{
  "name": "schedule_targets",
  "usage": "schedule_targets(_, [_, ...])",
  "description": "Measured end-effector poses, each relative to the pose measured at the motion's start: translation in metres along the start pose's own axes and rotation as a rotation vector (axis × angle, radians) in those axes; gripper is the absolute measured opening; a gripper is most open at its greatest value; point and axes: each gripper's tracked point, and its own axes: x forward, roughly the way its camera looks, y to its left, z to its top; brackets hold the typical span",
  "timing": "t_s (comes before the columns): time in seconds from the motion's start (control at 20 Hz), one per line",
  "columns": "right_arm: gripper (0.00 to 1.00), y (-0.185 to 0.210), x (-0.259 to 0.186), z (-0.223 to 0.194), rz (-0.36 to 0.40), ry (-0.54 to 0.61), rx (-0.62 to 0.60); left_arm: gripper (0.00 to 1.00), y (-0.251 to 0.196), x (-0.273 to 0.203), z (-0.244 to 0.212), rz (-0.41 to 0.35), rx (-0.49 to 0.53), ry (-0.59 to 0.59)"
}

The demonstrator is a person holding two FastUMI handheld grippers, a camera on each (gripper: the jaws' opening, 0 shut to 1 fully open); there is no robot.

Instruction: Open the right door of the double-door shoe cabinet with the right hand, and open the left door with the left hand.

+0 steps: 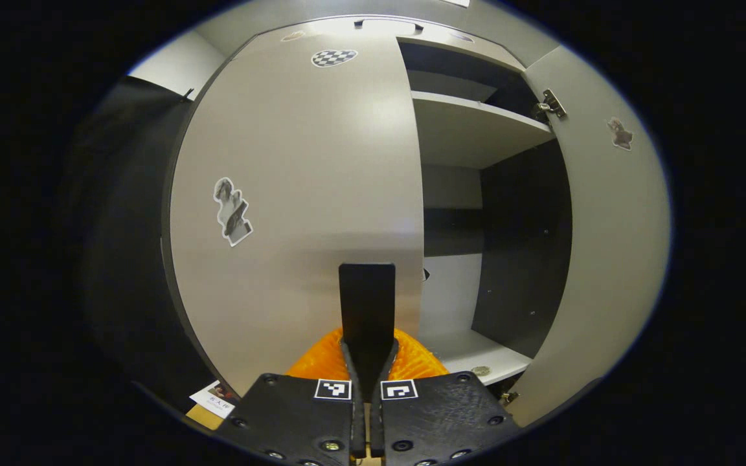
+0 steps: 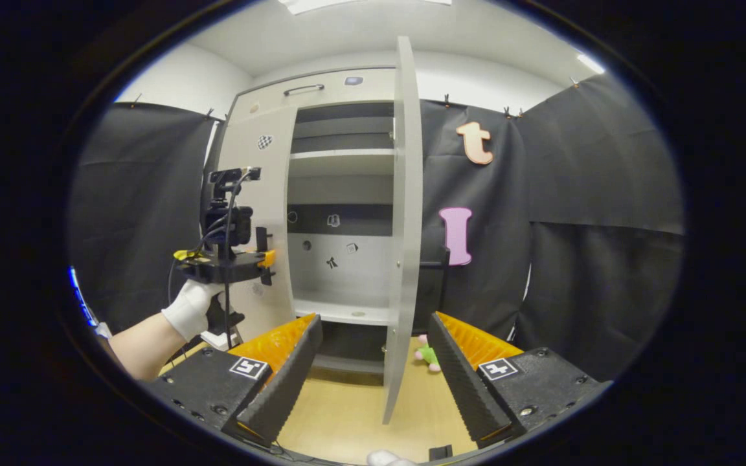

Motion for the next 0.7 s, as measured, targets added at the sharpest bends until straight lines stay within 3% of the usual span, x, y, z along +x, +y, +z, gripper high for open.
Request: schedule_targets(0.7, [1.00,0.055,-0.035,-0.013,0.085,-0.001,-0.010,0.02,0.029,-0.078,0.000,-0.038,-0.022,-0.014])
